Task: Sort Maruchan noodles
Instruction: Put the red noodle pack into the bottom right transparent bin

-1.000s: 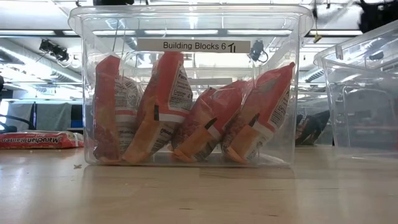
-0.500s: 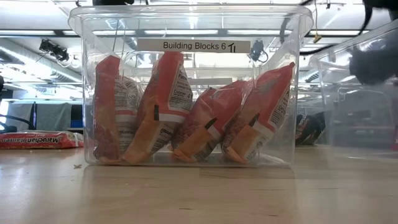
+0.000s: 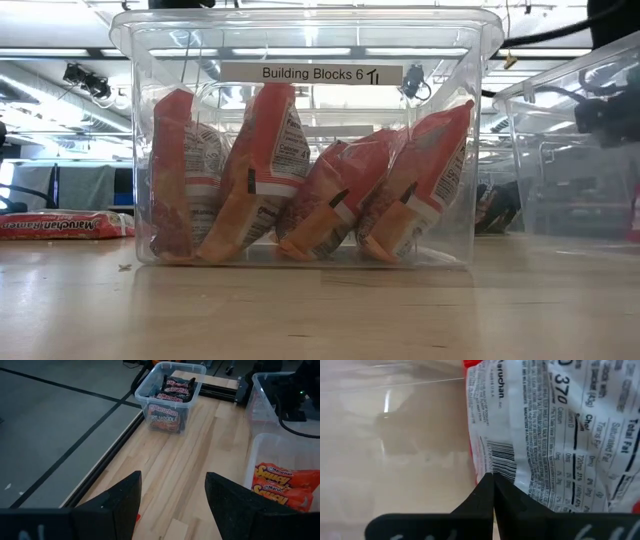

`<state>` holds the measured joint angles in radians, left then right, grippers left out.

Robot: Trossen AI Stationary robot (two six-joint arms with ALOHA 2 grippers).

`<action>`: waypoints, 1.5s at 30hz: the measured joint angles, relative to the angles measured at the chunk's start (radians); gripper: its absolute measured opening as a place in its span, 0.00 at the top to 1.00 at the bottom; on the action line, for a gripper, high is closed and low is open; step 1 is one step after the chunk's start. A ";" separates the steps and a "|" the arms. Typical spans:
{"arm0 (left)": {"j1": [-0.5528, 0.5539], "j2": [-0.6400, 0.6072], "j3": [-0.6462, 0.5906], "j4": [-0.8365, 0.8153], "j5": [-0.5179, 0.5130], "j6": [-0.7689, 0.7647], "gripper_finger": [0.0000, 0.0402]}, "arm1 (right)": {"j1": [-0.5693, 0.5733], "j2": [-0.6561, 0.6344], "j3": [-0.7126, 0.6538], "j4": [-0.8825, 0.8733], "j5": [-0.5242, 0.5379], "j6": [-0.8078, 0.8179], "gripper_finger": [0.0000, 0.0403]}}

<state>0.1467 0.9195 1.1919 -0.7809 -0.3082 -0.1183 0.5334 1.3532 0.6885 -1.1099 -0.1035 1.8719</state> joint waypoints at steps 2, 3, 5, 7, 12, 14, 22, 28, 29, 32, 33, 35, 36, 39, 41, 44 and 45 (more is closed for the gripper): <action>0.000 -0.001 0.000 -0.003 0.000 0.000 0.45 | -0.006 0.031 0.000 0.000 -0.020 0.011 0.99; 0.000 -0.001 0.000 -0.003 -0.001 0.001 0.45 | -0.008 0.049 0.000 0.003 -0.036 0.012 0.99; 0.000 -0.001 0.000 -0.003 0.000 0.005 0.45 | -0.009 0.077 0.000 0.012 -0.060 0.012 0.99; 0.001 -0.001 0.000 -0.004 -0.001 0.008 0.45 | -0.008 0.105 0.015 0.008 -0.064 0.015 0.99; 0.001 -0.001 0.000 -0.003 -0.001 0.032 0.45 | 0.003 0.151 0.062 -0.070 0.002 0.017 0.99; 0.001 -0.001 0.000 -0.003 -0.001 0.035 0.45 | 0.008 0.165 0.061 -0.072 0.010 0.001 0.99; 0.001 -0.017 0.000 -0.009 -0.001 0.052 0.45 | 0.015 0.177 0.067 -0.108 -0.027 -0.008 0.99; 0.001 -0.040 0.000 -0.009 -0.001 0.052 0.45 | 0.015 0.153 0.139 -0.177 -0.027 -0.005 0.97; 0.001 -0.043 0.000 -0.013 -0.001 0.052 0.45 | 0.015 0.150 0.158 -0.200 -0.027 -0.005 0.97; 0.001 -0.049 0.000 -0.012 0.014 0.052 0.45 | 0.015 0.140 0.221 -0.285 -0.027 -0.008 0.95; 0.001 -0.050 0.000 -0.012 0.028 0.054 0.45 | 0.015 0.136 0.245 -0.314 -0.026 -0.012 0.94; 0.001 -0.051 0.000 -0.012 0.067 0.072 0.45 | 0.007 0.123 0.299 -0.362 -0.014 -0.029 0.93; 0.001 -0.051 0.000 -0.016 0.091 0.079 0.45 | 0.002 0.115 0.328 -0.374 -0.004 -0.040 0.92; 0.001 -0.051 0.000 -0.066 0.137 0.090 0.45 | -0.018 0.092 0.431 -0.415 0.068 -0.059 0.90; 0.008 -0.052 0.000 -0.135 0.139 0.090 0.45 | -0.035 0.075 0.500 -0.423 0.149 -0.062 0.88; 0.032 -0.052 -0.014 -0.239 0.137 0.079 0.45 | -0.071 0.060 0.599 -0.421 0.301 -0.076 0.86; 0.046 -0.053 -0.029 -0.259 0.138 0.077 0.45 | -0.086 0.059 0.630 -0.414 0.356 -0.092 0.86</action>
<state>0.1926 0.8666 1.1630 -1.0403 -0.1703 -0.0412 0.4474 1.4120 1.3183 -1.5243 0.2524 1.7802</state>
